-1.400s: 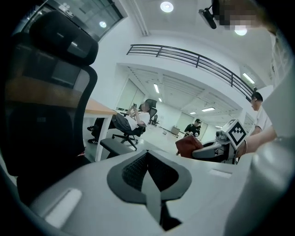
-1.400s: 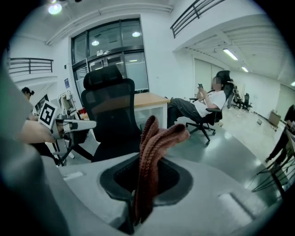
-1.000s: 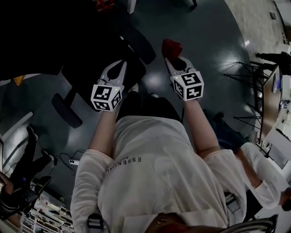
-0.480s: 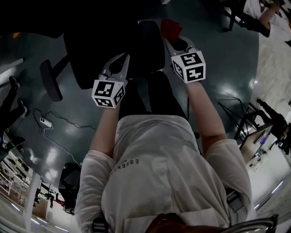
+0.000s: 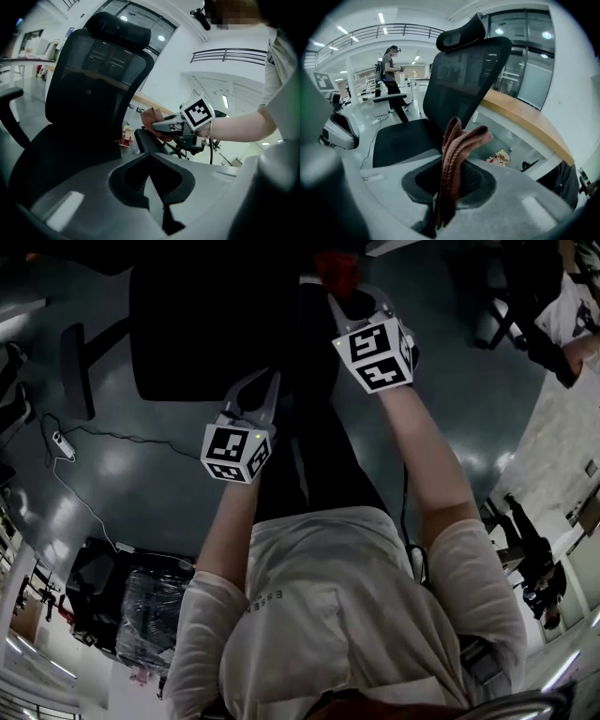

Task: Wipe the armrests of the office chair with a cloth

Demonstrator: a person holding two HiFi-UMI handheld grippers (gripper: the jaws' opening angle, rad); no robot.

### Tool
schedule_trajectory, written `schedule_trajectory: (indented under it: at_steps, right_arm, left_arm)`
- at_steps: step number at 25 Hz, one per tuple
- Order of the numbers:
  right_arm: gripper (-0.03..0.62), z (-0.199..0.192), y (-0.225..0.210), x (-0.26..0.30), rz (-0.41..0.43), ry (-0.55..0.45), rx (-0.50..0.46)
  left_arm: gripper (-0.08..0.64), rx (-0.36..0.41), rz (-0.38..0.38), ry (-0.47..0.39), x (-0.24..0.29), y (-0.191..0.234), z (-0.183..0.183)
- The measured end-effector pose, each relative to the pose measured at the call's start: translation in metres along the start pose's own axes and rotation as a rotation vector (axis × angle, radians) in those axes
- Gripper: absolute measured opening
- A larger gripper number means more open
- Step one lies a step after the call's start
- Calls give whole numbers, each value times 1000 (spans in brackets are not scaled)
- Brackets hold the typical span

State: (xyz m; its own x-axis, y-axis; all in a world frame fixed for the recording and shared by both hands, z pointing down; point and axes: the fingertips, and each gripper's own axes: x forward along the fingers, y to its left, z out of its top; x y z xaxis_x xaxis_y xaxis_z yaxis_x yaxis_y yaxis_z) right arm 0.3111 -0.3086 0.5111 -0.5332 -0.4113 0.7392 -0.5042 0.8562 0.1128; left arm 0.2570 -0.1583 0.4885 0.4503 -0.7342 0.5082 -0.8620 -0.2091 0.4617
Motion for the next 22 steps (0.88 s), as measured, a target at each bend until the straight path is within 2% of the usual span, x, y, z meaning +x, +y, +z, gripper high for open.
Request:
schedule_trajectory:
  at_steps: [6,12,18,22]
  right_arm:
    - [46,4,15,20,51,24,-113]
    - [46,2,26,12,83,8,-82]
    - [46,-12,74,-10,154,39,-146]
    - [46,-25,105,-28,191,44,-115]
  left_arm:
    - [17,-27,22,5,-3,13,-14]
    - [17,-20,21,-9,-2,24,-11]
    - [17,4,-23,-6,-9,18,-13]
    - [17,16,-53,7,-19,8,-22]
